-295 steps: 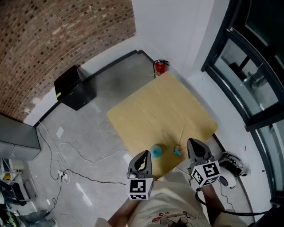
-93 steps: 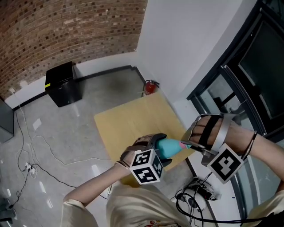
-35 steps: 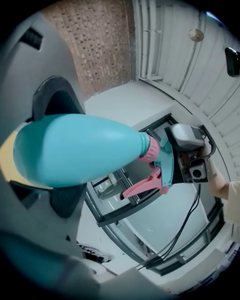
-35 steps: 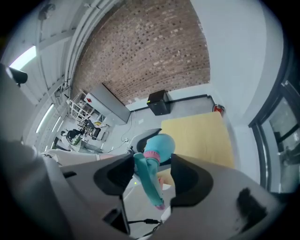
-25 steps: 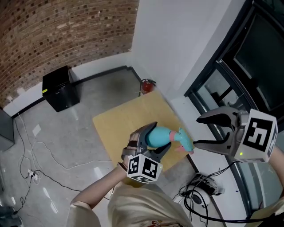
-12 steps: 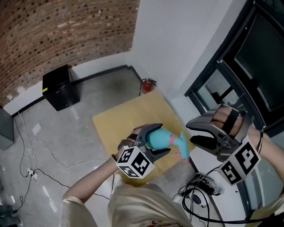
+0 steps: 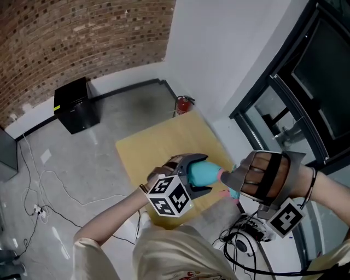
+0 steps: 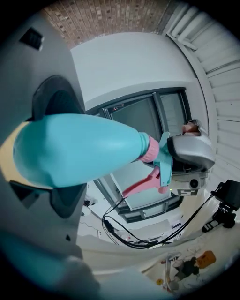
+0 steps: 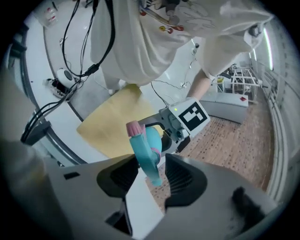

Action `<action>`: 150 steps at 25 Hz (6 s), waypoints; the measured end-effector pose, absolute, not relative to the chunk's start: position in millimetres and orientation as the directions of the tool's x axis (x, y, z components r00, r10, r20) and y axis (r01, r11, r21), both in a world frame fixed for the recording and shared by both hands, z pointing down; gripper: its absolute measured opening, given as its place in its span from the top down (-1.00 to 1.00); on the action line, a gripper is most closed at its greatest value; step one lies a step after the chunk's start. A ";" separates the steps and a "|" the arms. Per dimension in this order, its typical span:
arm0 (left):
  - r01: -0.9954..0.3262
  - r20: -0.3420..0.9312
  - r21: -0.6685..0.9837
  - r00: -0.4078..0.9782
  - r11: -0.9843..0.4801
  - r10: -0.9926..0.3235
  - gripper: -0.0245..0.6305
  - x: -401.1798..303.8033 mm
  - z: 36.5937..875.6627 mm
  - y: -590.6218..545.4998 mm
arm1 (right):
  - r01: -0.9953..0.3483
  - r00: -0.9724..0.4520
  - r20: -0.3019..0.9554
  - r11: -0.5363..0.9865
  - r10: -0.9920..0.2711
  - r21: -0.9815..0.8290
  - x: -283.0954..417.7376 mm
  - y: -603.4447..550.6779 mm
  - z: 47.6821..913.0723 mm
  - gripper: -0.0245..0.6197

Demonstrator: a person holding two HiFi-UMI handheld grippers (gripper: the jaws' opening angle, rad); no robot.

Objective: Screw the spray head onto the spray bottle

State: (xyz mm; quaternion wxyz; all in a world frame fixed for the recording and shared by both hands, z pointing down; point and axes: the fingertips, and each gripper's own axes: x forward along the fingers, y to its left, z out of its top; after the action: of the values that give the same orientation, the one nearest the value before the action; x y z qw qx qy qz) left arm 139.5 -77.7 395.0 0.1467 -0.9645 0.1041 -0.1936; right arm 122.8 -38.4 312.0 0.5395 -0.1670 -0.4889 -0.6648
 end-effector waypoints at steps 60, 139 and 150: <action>-0.463 0.291 -0.399 0.755 -0.791 -0.588 -0.34 121.3 404.8 -105.6 | -0.016 -0.368 0.805 0.869 -0.466 0.495 123.3 -72.6 255.6 0.16; -0.037 0.380 -0.353 0.908 -0.935 -0.179 -0.34 141.4 404.9 -53.3 | 0.797 -0.340 0.798 0.298 -0.497 0.525 123.6 -29.5 323.2 0.25; -0.220 0.387 -0.507 0.806 -0.833 -0.448 -0.34 137.9 400.5 -69.3 | 0.503 -0.216 0.905 0.753 -0.366 0.424 127.2 -33.7 333.4 0.53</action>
State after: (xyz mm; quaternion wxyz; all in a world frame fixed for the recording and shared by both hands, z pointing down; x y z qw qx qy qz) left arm 137.9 -69.3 400.5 0.2250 -0.9232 0.1810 -0.2536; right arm 127.2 -33.7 333.4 0.6241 -0.0493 -0.6978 -0.3479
